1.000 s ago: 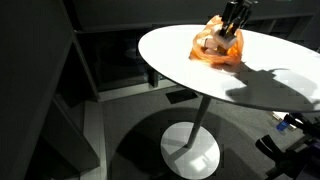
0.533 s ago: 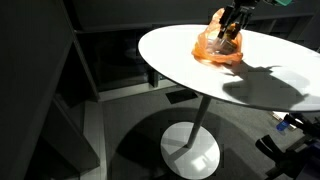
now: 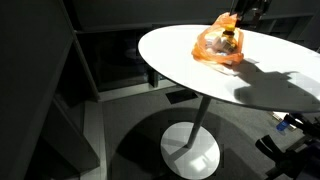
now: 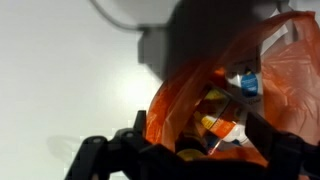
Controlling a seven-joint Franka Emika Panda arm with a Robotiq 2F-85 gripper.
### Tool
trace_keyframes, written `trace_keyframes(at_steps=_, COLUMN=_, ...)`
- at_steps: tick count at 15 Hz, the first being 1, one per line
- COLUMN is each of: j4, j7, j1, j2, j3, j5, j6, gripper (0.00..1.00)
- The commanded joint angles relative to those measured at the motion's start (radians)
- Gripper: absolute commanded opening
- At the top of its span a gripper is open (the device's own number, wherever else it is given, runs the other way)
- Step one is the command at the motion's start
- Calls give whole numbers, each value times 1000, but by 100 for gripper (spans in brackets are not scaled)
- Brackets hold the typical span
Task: Put the white and orange bottle in the plastic
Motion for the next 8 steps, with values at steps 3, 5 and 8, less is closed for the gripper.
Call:
trace_keyframes(at_steps=3, j4=51, j7=108, j1=-9, j2=-74, j3=-18, j5=-121, j6=-226, gripper=100)
trace_keyframes(at_steps=5, j4=37, j7=81, j1=-11, j2=-66, j3=-12, j5=-101, j6=-198, gripper=100)
trace_keyframes(at_steps=8, j4=36, j7=82, j1=-11, j2=-67, j3=-11, j5=-103, j6=-204, gripper=100)
